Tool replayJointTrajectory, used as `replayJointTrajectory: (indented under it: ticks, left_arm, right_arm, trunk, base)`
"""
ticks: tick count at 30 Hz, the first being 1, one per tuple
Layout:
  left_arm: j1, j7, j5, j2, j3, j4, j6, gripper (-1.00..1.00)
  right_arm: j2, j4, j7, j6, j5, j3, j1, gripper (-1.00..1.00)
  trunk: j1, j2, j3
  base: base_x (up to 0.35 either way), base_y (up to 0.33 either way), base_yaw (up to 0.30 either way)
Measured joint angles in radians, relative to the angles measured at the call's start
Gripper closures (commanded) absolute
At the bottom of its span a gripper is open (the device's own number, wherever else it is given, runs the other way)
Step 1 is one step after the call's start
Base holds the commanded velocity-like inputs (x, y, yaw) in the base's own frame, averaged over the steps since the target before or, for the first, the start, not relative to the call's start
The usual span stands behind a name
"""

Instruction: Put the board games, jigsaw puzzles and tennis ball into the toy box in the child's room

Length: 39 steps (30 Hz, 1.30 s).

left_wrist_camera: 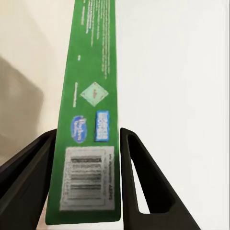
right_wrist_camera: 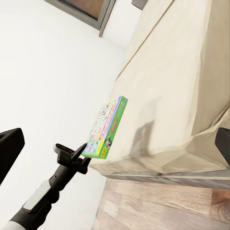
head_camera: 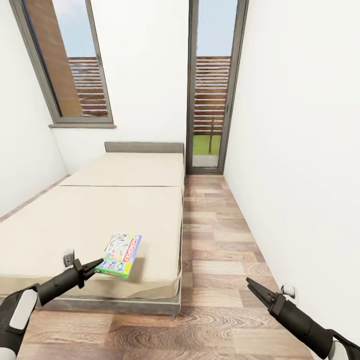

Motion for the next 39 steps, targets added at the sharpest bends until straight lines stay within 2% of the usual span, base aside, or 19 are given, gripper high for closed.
replayJointTrajectory:
  ticks: [5,9,16,39]
  left_arm:
    - [0.005,0.016,0.01,-0.005,0.01,0.0,0.011,1.0]
    - [0.006,0.021,0.015,-0.004,0.013,0.0,0.015,1.0]
    - [0.006,0.019,0.026,0.016,0.016,0.0,0.016,1.0]
    - [0.004,0.011,0.037,0.097,0.018,0.0,0.016,1.0]
  right_arm:
    - [0.008,-0.002,0.015,0.002,-0.002,-0.005,0.002,-1.0]
    - [0.011,0.017,-0.003,-0.021,-0.002,-0.004,0.003,-1.0]
    - [0.013,0.045,-0.025,-0.058,-0.002,-0.002,0.004,-1.0]
    - [0.017,0.047,-0.026,-0.061,0.0,-0.004,0.004,-1.0]
  trunk:
    - [0.0,0.0,0.0]
    - [0.0,0.0,0.0]
    - [0.0,0.0,0.0]
    - [-0.088,0.161,0.072]
  base:
    - [0.0,0.0,0.0]
    - [0.0,0.0,0.0]
    - [0.0,0.0,0.0]
    - [0.0,0.0,0.0]
